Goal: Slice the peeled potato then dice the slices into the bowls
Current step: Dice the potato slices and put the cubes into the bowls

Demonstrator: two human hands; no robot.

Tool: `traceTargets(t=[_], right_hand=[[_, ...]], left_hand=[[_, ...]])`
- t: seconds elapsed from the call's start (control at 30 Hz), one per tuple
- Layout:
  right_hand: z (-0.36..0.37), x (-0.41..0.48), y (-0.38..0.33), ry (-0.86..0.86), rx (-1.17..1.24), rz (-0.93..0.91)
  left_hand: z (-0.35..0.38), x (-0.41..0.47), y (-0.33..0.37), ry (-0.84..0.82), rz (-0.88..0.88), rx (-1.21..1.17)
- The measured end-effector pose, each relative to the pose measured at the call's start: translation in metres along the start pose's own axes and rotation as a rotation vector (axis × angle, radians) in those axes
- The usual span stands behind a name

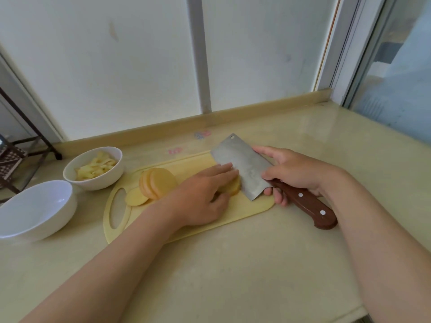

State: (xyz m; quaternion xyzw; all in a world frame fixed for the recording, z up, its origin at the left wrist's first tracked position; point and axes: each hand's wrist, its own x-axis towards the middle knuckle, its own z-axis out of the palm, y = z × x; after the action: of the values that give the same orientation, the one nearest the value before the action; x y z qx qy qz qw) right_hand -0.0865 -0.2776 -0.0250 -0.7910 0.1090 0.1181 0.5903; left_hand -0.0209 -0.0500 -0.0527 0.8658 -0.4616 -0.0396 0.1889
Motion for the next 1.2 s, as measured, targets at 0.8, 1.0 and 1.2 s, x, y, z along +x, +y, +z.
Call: traceTargets(t=[0.8, 1.0, 1.2], right_hand=[[-0.012, 0.008, 0.007, 0.277, 0.103, -0.126], [-0.01, 0.004, 0.004, 0.244, 0.11, -0.118], [-0.007, 0.005, 0.005, 0.194, 0.08, -0.082]], left_hand=[[-0.03, 0.028, 0.01, -0.318, -0.072, 0.127], [-0.018, 0.024, 0.022, -0.208, -0.228, 0.178], [-0.013, 0.021, 0.046, -0.106, -0.44, 0.256]])
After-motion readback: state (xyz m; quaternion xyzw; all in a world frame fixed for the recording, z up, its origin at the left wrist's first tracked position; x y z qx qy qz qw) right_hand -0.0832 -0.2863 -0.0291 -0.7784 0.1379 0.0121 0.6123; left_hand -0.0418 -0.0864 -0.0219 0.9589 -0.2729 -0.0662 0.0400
